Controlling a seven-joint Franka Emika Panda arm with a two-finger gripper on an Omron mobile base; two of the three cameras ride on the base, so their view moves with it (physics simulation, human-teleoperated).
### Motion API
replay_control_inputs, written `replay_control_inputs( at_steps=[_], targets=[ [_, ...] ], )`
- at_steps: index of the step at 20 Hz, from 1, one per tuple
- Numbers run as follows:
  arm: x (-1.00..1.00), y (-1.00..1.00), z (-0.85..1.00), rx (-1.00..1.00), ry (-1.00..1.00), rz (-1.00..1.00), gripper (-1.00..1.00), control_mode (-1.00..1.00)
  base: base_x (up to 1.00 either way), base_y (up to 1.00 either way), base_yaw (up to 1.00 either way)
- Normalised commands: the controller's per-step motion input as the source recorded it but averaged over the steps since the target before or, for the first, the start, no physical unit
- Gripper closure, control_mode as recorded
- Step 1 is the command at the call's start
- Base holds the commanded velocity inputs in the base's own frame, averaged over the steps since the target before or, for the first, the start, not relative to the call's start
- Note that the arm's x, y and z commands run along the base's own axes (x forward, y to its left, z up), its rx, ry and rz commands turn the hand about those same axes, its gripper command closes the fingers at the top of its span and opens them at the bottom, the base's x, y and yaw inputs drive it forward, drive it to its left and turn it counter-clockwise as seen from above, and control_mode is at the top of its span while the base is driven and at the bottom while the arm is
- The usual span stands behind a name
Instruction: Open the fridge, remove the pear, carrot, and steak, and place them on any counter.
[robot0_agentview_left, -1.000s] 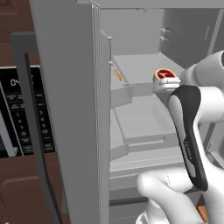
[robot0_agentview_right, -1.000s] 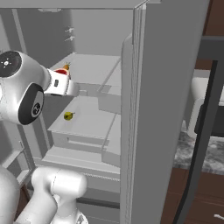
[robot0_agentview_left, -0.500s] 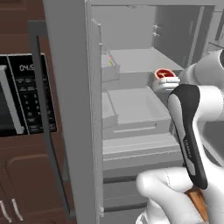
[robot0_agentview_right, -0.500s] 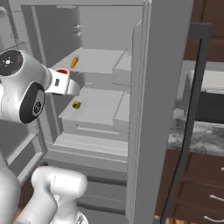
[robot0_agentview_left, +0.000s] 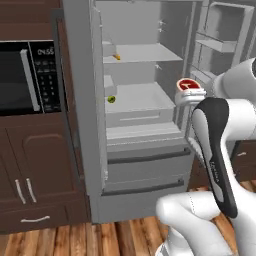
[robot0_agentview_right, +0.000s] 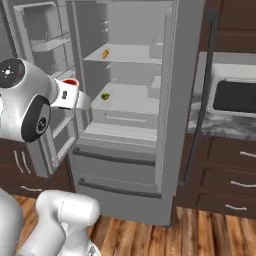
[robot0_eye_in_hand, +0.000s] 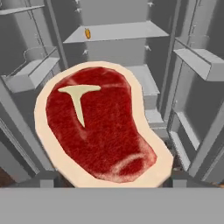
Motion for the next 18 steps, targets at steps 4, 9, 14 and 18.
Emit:
replay_control_inputs(
  at_steps=[4,9,14,18],
  targets=[
    [0.00,0.00,0.00,0.00,0.00,0.00,1.00,1.00,-0.86,-0.87,0.00],
    [0.00,0.00,0.00,0.00,0.00,0.00,1.00,1.00,-0.43,-1.00,-0.05],
    [0.00,0.00,0.00,0.00,0.00,0.00,1.00,1.00,0.08,-1.00,-0.04],
    [0.00,0.00,0.00,0.00,0.00,0.00,1.00,1.00,0.48,-1.00,-0.08]
  ],
)
